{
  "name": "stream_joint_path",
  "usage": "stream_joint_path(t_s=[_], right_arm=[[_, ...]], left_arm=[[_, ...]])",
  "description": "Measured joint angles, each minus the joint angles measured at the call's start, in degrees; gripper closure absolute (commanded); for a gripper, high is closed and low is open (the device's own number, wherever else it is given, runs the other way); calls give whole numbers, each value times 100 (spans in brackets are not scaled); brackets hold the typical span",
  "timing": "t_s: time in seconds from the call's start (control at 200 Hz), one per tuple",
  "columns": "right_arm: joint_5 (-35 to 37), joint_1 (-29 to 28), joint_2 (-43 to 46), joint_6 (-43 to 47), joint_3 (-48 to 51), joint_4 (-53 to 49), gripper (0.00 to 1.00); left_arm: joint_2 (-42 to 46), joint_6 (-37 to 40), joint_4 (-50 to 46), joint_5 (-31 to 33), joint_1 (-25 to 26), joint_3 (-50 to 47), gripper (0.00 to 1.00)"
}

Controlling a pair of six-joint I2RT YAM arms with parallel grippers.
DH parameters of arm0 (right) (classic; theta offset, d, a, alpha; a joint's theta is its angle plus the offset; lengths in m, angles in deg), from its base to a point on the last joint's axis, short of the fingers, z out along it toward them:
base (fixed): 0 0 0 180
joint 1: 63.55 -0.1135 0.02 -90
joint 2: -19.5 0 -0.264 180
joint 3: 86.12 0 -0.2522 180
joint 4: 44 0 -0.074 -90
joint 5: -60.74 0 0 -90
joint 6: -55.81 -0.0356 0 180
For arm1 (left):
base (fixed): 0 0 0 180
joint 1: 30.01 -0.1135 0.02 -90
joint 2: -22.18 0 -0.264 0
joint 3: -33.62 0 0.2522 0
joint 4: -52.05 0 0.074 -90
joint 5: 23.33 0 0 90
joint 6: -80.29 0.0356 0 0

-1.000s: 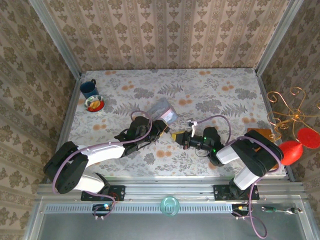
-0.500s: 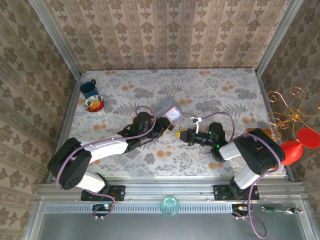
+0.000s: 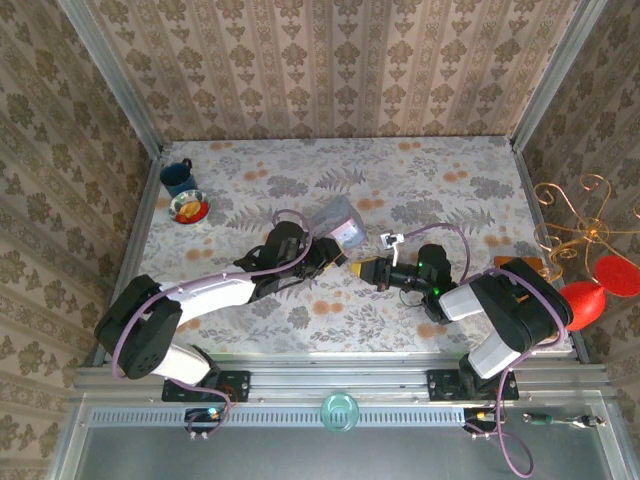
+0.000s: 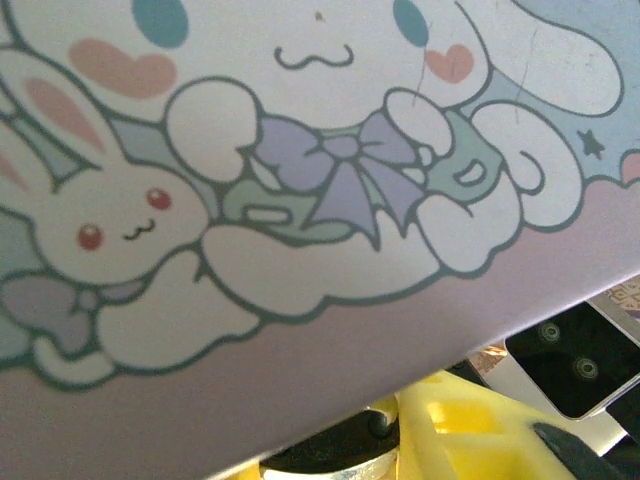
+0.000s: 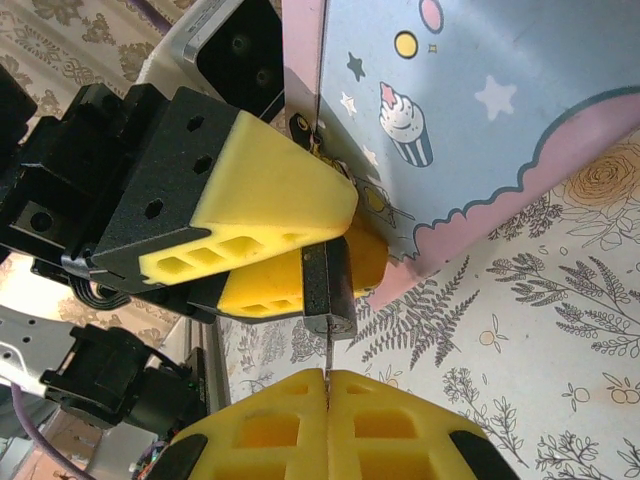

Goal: Unlock the padlock with the key

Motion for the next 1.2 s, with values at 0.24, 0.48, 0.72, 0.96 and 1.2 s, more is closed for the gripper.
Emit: stream_joint_path(t_s=[0.24, 0.48, 0.72, 0.96, 1.2], right_arm=[[162, -59, 0, 0, 0, -4, 100], [256, -59, 2, 7, 0, -103, 100], [415, -111, 13, -17, 11, -199, 100], [678, -140, 76, -28, 20, -271, 95], [837, -179, 127, -4, 26, -741, 63]], left_arm=[[-160, 20, 0, 28, 7, 129, 91], [-271, 42, 7, 37, 52, 203, 91], [-428, 66, 63, 59, 201, 247, 91], [-525, 81, 122, 131, 201, 308, 91], [-433, 328, -236, 201, 227, 321, 92]])
